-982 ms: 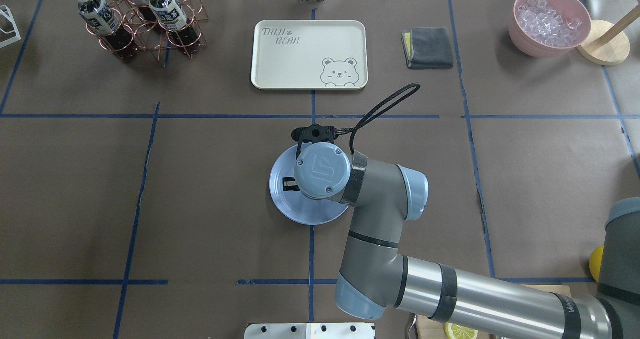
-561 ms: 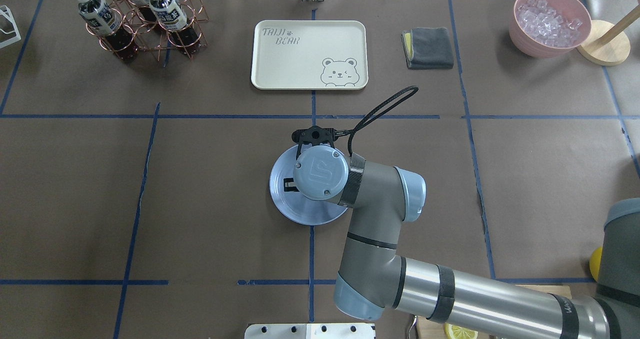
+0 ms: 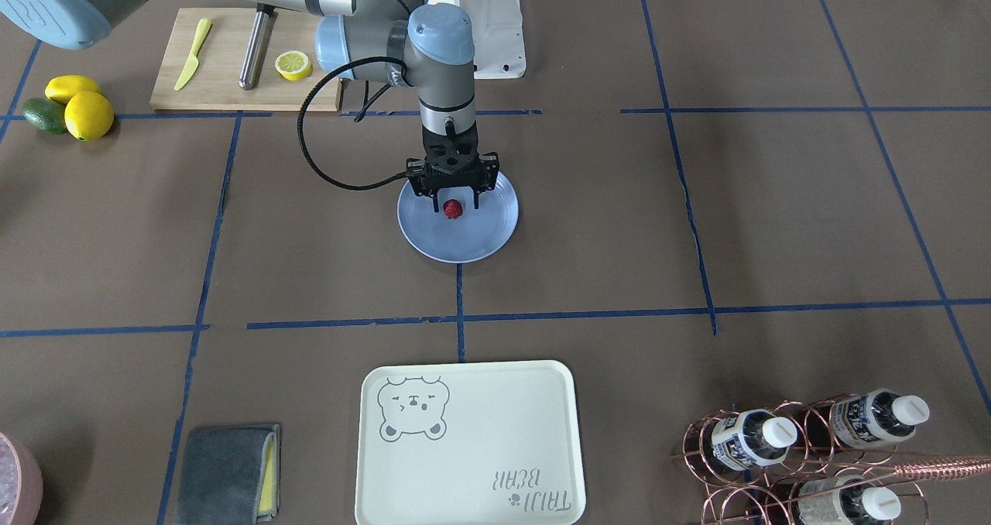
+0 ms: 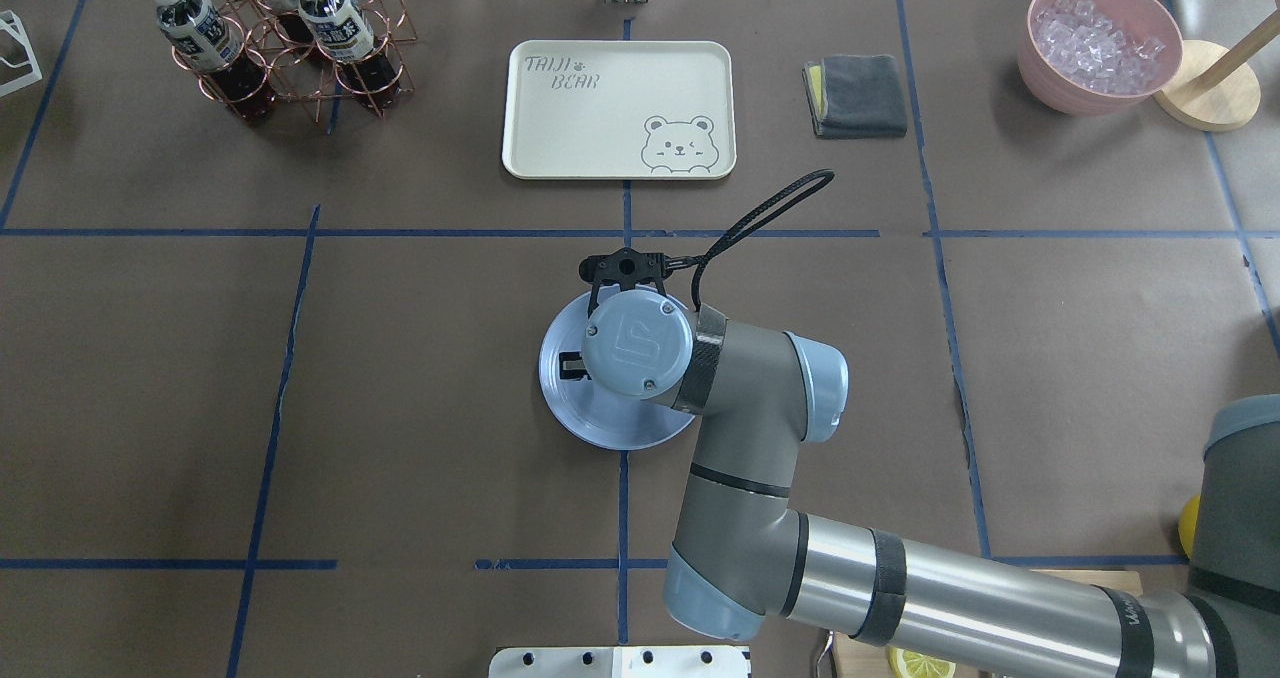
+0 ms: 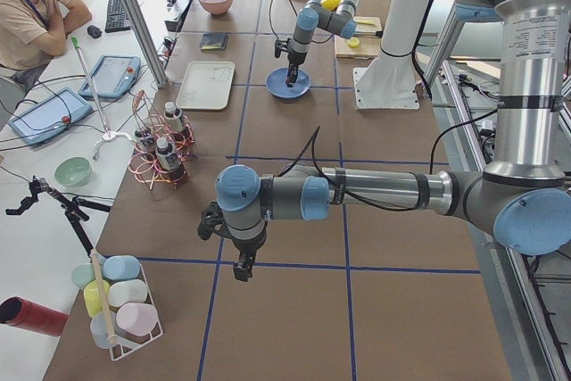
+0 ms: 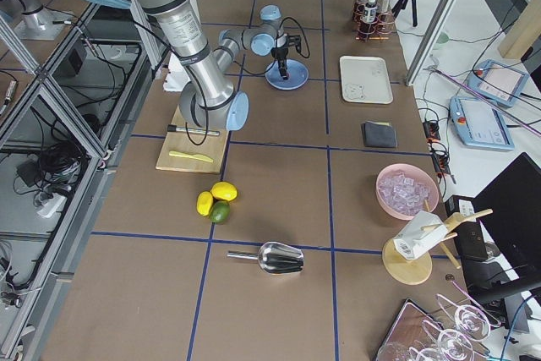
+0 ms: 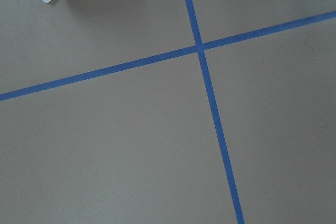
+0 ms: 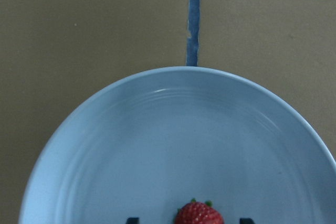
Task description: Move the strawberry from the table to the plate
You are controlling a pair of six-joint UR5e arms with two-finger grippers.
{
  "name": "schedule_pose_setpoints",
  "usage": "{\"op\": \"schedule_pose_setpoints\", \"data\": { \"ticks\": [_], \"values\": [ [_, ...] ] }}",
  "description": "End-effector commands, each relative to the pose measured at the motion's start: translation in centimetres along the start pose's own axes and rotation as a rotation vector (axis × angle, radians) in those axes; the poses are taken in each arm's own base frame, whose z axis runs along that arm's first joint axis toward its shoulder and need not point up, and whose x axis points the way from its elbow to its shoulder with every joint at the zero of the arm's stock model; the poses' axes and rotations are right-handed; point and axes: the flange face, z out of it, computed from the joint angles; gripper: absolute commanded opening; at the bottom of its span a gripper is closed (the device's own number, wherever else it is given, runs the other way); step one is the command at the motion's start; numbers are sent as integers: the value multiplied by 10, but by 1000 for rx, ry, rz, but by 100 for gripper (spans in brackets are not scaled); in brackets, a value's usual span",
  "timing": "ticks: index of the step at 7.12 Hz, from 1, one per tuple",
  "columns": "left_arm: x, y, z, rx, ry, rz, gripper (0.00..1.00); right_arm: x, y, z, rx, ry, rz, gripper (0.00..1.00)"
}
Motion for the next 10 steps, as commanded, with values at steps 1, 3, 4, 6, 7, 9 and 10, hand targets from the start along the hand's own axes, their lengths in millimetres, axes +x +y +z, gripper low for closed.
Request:
{"op": "schedule_pose_setpoints", "data": {
  "ticks": [1, 3, 4, 6, 7, 9, 10],
  "values": [
    [0, 0, 0, 1, 0, 1, 100, 9, -28, -25, 33, -30, -38, 98],
    [1, 0, -1, 3, -1, 3, 100, 55, -90, -66, 34, -78, -65, 96],
    [1, -1, -1, 3, -1, 3, 100, 108, -123, -89, -16, -118, -71, 95],
    [1, -1, -1, 4, -1, 4, 100, 268, -150, -105, -38, -70, -218, 94],
    [1, -1, -1, 3, 1, 2, 100, 355, -164, -114, -38, -11, -316, 99],
    [5, 2, 8, 15, 122, -24, 100, 516, -170, -141, -97, -7, -406, 100],
    [7, 2, 7, 22, 139, -21, 100, 609, -158, -163, -100, 36, -393, 100]
  ]
}}
